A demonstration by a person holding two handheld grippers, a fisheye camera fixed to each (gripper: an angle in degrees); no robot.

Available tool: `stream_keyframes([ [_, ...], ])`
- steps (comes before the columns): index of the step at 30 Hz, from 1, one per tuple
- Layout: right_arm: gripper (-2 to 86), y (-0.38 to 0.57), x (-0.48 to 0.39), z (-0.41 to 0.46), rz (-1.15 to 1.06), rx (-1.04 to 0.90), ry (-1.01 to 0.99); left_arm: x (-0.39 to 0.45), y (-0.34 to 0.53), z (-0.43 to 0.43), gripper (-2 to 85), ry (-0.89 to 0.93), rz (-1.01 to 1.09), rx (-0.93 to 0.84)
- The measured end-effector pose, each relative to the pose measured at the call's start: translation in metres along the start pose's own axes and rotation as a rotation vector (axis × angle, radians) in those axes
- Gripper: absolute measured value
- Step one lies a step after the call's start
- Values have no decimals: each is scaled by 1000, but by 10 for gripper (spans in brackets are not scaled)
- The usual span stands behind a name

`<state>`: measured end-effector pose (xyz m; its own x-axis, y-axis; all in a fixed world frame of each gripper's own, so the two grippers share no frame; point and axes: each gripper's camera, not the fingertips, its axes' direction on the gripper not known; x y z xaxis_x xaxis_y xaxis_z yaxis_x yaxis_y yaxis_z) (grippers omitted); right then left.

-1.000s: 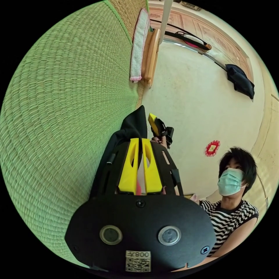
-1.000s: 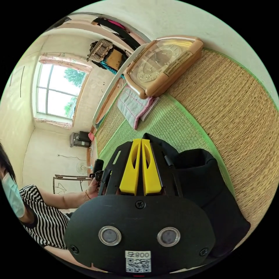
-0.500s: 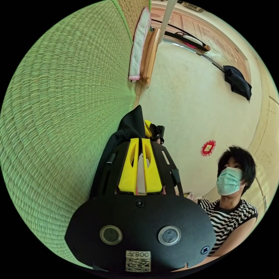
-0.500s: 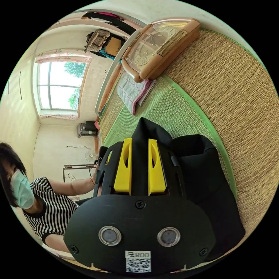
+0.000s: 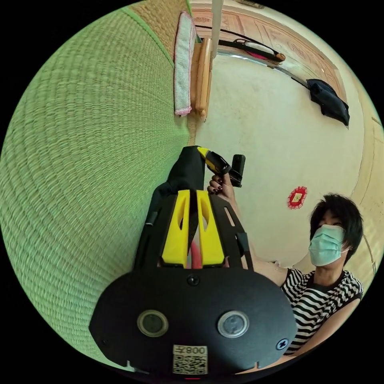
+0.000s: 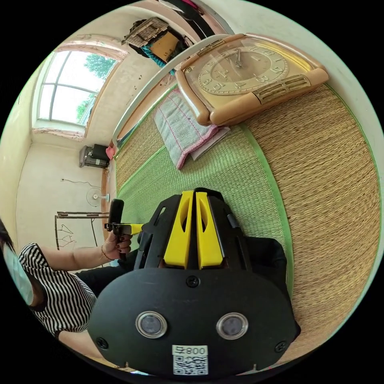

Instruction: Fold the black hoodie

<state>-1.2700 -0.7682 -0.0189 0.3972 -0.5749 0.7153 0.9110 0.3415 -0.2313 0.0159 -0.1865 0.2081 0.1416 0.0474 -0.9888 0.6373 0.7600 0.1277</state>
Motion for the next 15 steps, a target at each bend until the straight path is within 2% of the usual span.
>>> stream_keyframes([
  [6, 10, 47, -12, -2, 11, 52, 96, 64, 8, -8, 7, -232, 237, -45],
  [9, 8, 91, -14, -25, 36, 165, 156, 97, 8, 10, 3, -300, 372, -132],
  [11, 7, 123, -16, -42, 43, 227, 140, 117, 8, 40, 1, -340, 477, -252],
  [15, 3, 235, -38, -59, 35, 326, 137, 135, 11, 92, 0, -430, 584, -406],
])
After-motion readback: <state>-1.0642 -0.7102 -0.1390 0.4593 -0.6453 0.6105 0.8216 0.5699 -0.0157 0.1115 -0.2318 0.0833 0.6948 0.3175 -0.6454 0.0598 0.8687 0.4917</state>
